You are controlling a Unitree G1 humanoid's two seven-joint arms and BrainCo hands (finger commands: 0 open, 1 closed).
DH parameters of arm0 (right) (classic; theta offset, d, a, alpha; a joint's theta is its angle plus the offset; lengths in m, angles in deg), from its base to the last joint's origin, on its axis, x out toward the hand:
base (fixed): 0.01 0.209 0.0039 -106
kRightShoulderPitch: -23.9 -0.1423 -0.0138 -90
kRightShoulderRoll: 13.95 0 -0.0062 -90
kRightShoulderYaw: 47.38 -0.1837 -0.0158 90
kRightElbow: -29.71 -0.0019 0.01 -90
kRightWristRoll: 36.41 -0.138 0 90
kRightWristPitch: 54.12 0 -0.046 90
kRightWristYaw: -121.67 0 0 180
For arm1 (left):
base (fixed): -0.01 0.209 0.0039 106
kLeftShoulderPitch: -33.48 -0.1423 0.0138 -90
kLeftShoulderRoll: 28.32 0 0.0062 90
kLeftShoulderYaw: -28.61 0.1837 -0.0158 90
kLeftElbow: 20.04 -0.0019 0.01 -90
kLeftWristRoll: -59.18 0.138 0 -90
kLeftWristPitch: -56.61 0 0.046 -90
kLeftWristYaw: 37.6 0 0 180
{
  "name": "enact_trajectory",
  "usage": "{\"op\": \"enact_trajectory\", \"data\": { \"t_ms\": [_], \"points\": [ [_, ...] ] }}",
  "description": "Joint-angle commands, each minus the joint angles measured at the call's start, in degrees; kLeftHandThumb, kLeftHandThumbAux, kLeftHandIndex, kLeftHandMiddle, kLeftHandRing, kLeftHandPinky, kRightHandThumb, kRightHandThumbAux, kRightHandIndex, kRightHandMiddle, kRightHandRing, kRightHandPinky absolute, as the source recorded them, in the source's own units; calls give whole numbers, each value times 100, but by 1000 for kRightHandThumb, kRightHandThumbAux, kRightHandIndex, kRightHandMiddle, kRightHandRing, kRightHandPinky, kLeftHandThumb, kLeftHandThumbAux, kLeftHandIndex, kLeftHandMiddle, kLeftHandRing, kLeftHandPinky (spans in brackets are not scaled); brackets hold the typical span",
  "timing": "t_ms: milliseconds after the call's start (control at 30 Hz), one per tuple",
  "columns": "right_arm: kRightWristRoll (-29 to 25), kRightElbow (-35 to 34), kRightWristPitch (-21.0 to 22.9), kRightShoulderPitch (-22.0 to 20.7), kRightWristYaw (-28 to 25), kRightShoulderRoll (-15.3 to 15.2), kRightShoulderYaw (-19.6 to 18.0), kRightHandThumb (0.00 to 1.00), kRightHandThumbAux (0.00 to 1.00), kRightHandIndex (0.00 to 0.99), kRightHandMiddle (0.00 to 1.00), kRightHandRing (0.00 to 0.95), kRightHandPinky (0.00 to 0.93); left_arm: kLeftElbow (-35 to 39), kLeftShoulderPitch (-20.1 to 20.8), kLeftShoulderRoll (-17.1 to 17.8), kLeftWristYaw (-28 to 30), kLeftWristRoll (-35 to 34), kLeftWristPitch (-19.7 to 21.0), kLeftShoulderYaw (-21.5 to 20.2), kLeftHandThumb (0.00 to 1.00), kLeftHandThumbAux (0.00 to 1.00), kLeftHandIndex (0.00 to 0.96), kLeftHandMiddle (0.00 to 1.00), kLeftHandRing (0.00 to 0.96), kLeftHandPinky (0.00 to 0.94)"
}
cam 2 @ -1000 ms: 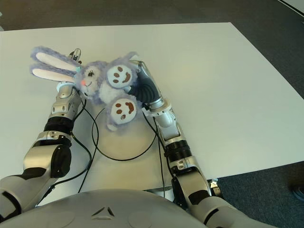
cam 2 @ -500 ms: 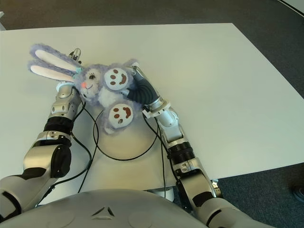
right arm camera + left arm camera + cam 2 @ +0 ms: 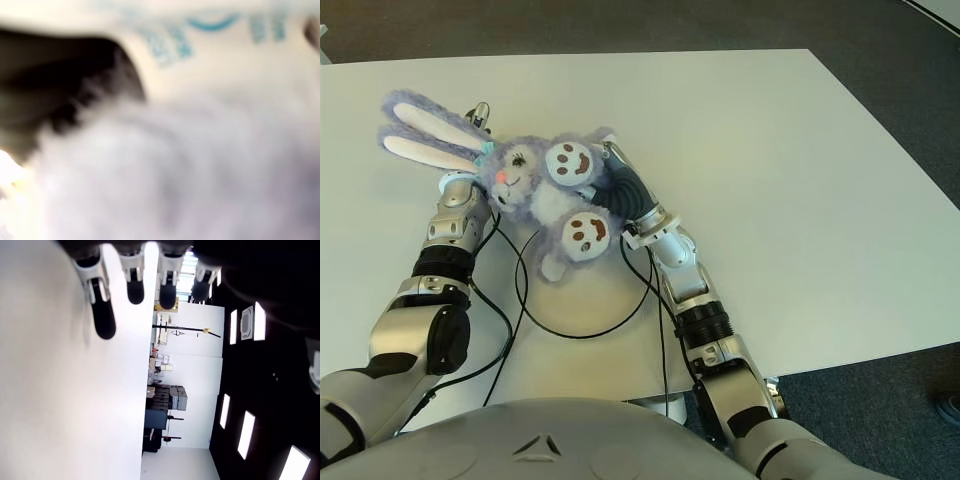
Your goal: Put the doll into the plate.
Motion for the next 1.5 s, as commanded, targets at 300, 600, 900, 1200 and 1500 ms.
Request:
{"op": "enact_trajectory", "data": {
  "t_ms": [300,600,900,1200,1500],
  "points": [
    [183,505,84,648,170,-37,94,710,715,438,870,866,870,-113,-184,-55,-10,-28,142,-1,0,399,0,91,60,0],
    [72,774,-220,624,302,25,78,714,713,438,858,854,837,-89,-195,-33,3,-34,156,-7,0,404,0,95,64,0],
    [-187,1016,-420,505,130,31,96,682,726,425,712,730,695,-105,-189,-31,-4,-32,150,-13,0,405,0,101,69,0],
    [-543,1369,-759,425,-77,166,87,666,733,407,438,415,361,-103,-193,-27,-14,-16,150,-4,0,399,0,101,70,0],
    [-507,1900,-1397,198,-114,268,4,665,735,405,361,349,331,-97,-197,-29,-24,-7,136,1,0,400,0,95,64,0]
  ]
}}
